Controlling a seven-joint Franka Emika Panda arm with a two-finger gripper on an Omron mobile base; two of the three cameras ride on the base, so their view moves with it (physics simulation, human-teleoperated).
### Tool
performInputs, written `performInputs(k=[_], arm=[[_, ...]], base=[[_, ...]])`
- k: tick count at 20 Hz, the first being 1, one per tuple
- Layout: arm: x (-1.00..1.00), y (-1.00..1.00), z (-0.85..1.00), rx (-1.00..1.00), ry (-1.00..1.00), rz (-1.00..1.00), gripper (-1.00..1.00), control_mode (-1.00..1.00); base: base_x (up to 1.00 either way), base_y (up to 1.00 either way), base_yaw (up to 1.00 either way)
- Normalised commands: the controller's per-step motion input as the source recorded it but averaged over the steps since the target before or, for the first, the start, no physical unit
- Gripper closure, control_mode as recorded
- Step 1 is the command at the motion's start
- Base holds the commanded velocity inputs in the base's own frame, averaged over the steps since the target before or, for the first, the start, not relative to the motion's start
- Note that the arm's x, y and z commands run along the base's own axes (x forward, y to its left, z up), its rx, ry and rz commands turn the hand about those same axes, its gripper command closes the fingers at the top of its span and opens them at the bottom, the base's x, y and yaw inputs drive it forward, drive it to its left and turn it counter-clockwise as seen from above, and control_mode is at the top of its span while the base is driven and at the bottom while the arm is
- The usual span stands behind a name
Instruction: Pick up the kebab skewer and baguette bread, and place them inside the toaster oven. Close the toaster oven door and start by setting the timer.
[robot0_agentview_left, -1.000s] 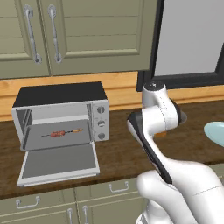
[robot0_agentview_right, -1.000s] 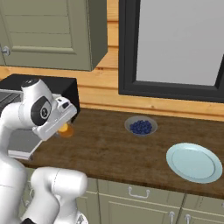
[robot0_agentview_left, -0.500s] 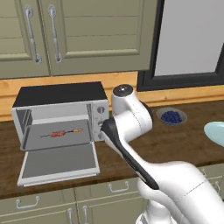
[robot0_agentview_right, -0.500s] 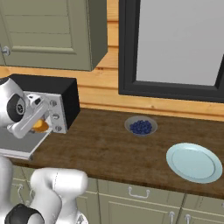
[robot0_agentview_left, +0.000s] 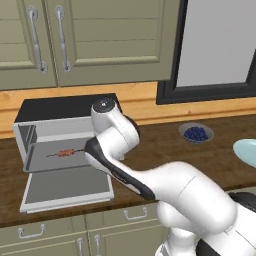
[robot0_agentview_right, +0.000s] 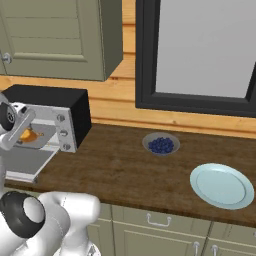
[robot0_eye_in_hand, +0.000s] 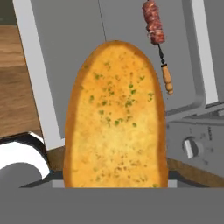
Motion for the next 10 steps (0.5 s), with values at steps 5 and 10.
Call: performInputs(k=[5, 10], arm=[[0.46, 0.57, -0.30, 0.04, 0.00, 0.08, 1.00, -1.00], [0.47, 0.23, -0.35, 0.07, 0.00, 0.06, 1.00, -1.00]], base=[[0.00, 0.00, 0.00], [0.00, 0.00, 0.00]])
